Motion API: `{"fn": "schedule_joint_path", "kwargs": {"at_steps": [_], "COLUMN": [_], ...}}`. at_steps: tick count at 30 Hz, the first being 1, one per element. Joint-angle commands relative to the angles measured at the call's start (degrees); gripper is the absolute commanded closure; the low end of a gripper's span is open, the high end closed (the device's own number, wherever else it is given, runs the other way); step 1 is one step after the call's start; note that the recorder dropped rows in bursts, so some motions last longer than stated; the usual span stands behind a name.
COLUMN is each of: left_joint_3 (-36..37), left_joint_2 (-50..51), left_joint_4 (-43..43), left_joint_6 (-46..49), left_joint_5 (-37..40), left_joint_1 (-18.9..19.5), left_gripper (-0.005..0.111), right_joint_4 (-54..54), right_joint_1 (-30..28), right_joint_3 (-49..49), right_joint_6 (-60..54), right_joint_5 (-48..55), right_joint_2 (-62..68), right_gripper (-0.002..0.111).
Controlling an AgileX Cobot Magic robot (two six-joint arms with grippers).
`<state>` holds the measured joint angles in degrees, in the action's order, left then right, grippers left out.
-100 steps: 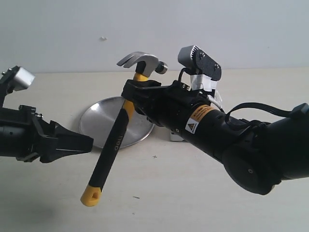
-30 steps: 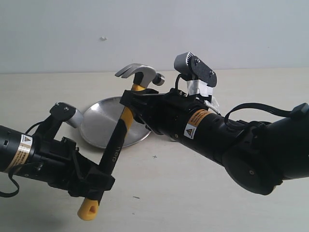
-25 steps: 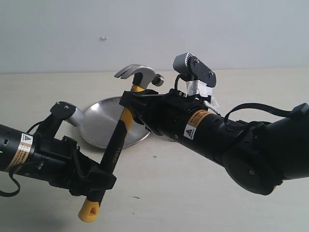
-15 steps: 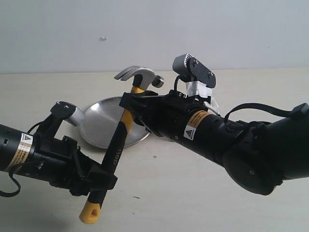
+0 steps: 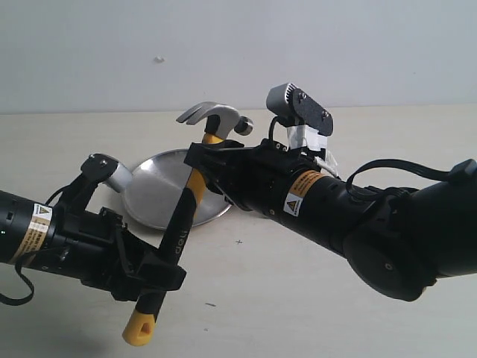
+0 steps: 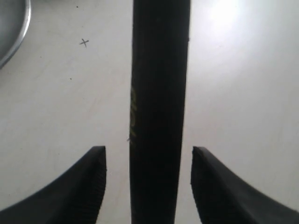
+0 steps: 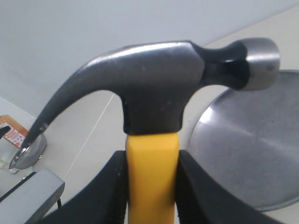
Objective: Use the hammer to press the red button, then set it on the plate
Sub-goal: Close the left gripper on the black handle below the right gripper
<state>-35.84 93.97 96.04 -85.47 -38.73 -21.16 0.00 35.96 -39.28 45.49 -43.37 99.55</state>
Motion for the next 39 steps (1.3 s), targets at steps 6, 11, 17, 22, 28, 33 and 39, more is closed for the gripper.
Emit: {"fn": "schedule_joint_path", "kwargs": {"at_steps": [6,11,17,22,28,33,39], "left_joint_3": [-0.33,-0.65,-1.47,-2.28,-2.28,-2.28,-2.28], "left_joint_2": [0.02,2.4,5.24,5.61,7.95,8.1,8.71], "left_joint_4": [-0.44,-1.36,-1.25,-4.01,-4.73,-4.98,-4.98], "left_joint_6": [0.44,0.98,0.94,1.07,1.34,1.96,2.86], "left_joint_5": [0.74,0.34,-0.16,-0.93,-2.25,-2.71,-2.8], "left_joint_1": [-0.95,-1.08,-1.08,-1.08,-1.08,-1.08,-2.66], "left_gripper": [0.053,0.053,0.053,0.053,0.053,0.053,0.053], "right_joint_4": [-0.71,-0.71,-0.71,-0.96,-0.96,-0.96,-0.96], "right_joint_1": [-0.01,-0.01,-0.01,-0.01,-0.01,-0.01,-0.01], "right_joint_3": [-0.5,-0.5,-0.5,-0.5,-0.5,-0.5,-0.5], "right_joint_6": [-0.25,-0.25,-0.25,-0.36,-0.26,-0.26,-0.26], "right_joint_5": [-3.42,-3.42,-3.42,-3.42,-3.42,-3.42,-3.42], "right_joint_2": [-0.63,-0.63,-0.63,-0.63,-0.63,-0.63,-0.63], "right_gripper": [0.108,0.108,0.108,0.108,0.108,0.108,0.108]}}
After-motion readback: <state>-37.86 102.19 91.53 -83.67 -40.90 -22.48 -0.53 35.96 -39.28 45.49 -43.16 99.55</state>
